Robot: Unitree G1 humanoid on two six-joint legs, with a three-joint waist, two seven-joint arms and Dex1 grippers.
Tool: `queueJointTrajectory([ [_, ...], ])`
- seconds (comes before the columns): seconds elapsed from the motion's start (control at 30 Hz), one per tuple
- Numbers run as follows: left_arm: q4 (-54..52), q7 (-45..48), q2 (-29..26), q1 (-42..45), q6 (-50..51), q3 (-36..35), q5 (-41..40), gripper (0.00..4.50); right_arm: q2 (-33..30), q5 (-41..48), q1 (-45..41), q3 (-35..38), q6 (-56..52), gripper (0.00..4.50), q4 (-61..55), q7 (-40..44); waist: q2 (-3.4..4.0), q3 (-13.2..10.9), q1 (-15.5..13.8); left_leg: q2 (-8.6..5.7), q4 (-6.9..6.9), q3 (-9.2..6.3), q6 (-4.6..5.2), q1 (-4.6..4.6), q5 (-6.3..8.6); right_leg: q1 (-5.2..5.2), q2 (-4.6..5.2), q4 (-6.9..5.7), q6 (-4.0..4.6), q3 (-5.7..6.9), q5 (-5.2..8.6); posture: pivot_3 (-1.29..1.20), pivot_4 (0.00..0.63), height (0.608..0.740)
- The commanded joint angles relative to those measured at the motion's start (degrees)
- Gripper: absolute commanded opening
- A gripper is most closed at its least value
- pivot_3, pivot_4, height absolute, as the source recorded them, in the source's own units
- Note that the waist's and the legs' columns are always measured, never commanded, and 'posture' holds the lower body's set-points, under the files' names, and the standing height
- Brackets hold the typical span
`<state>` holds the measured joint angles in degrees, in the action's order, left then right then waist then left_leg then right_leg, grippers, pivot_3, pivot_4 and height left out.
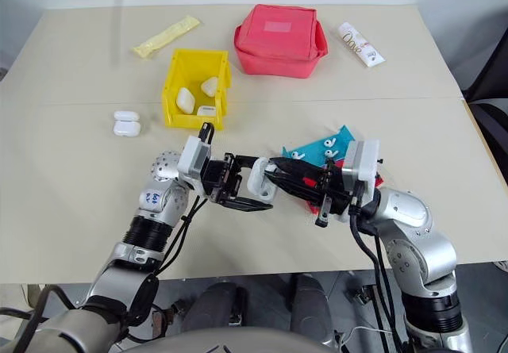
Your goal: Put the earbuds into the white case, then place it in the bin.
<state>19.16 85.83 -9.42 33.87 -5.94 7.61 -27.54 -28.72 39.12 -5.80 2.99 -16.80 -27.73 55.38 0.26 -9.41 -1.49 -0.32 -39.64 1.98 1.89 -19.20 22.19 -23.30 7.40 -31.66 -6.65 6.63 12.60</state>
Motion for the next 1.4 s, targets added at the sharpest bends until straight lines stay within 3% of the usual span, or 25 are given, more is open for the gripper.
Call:
queueJointTrajectory([
  [0.03,-1.3,-0.1,1.3,3.6,-1.7,-2.3,-2.5,2.74,-2.8,-2.0,2.4,-1.0,0.3,0.46,1.6,2.8,0.0,0.0,0.0,0.0,0.0,0.01,0.0,0.0,0.0,0.0,0.0,0.0,0.0,-0.01,0.0,0.0,0.15,0.74],
  [0.43,0.4,0.9,1.5,3.7,-4.4,-1.7,-1.4,2.74,-7.9,-0.2,-2.6,-2.5,-6.4,0.46,0.6,0.1,0.0,0.0,-0.1,0.01,0.0,-0.04,0.0,-0.01,0.0,-0.03,0.06,0.02,0.0,0.0,0.0,0.0,0.15,0.74],
  [0.83,4.0,0.9,1.4,4.4,-6.8,-1.9,-0.4,2.74,-12.0,4.1,-5.8,3.9,-10.6,4.47,-6.2,-3.1,-0.01,0.0,-0.1,0.01,0.0,-0.05,0.0,-0.02,0.01,-0.02,0.09,0.05,0.0,0.01,0.0,0.0,0.15,0.74],
  [1.0,6.2,0.2,1.0,4.8,-7.8,-3.0,0.2,2.74,-17.8,7.3,-1.5,13.4,-13.9,4.47,-9.7,-4.5,-0.02,0.0,-0.3,0.0,0.0,-0.04,0.03,-0.03,0.02,0.0,0.09,0.1,-0.01,0.02,-0.01,0.0,0.15,0.74],
  [1.13,7.6,-0.5,0.2,5.1,-8.2,-4.3,0.4,2.74,-20.4,8.7,7.0,23.9,-15.8,4.47,-11.7,-4.6,-0.05,0.0,-0.6,0.0,0.0,-0.02,0.06,-0.04,0.04,0.01,0.1,0.11,-0.03,0.02,-0.02,0.0,0.15,0.74],
  [1.4,8.0,-2.1,-2.5,3.7,-8.1,-6.4,0.8,2.74,-17.1,6.3,31.1,44.6,-15.2,4.47,-13.1,-0.1,-0.06,0.0,-1.8,-0.01,-0.04,0.03,0.17,-0.01,0.1,0.07,0.09,0.15,-0.11,-0.07,-0.06,0.0,0.15,0.74],
])
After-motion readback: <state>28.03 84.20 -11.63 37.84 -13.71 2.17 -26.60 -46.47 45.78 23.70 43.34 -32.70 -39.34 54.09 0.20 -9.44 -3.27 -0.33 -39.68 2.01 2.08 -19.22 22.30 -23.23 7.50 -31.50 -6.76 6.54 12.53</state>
